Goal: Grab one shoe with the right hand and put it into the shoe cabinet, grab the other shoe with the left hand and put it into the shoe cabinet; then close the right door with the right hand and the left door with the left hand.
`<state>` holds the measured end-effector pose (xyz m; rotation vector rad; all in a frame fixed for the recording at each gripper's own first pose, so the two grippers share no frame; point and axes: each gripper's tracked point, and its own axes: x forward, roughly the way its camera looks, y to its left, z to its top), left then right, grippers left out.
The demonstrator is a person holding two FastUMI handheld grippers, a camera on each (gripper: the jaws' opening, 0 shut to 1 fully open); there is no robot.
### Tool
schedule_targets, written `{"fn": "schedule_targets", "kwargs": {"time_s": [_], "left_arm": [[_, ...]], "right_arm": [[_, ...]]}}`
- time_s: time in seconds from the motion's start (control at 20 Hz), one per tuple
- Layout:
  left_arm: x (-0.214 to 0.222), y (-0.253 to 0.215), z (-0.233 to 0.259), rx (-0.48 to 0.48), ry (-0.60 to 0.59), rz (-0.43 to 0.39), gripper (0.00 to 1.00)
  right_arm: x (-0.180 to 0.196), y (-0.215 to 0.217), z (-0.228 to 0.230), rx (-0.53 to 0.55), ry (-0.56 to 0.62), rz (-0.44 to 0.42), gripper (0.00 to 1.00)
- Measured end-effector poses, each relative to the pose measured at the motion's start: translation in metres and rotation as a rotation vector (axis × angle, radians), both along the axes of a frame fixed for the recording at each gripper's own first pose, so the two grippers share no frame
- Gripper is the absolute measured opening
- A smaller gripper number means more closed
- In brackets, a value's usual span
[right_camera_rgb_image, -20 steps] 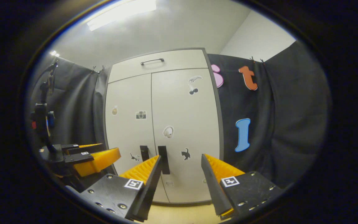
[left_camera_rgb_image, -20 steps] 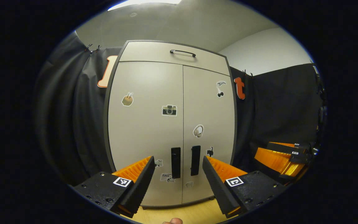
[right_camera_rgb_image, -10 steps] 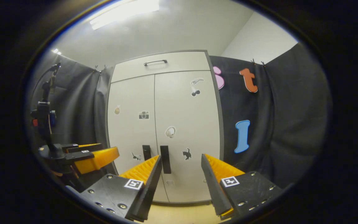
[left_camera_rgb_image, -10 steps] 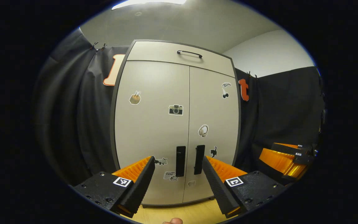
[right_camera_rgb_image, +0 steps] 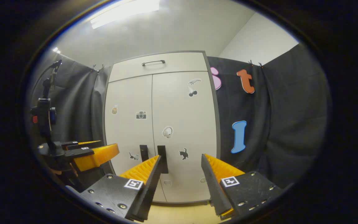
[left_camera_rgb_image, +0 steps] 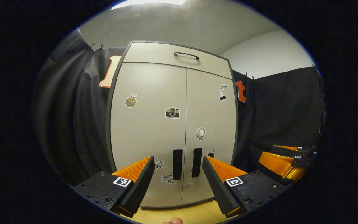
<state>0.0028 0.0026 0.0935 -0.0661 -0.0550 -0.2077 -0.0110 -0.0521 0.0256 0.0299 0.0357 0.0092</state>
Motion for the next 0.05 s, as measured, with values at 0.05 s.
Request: {"fn": "schedule_targets", "kwargs": {"time_s": [0.05], "left_arm": [[0.0003,-0.0007,0.0000,0.002,-0.001,-0.003,0.95]], "right_arm": [[0.0001,-0.0001,0.0004,0.000,-0.001,-0.004,0.70]]}}
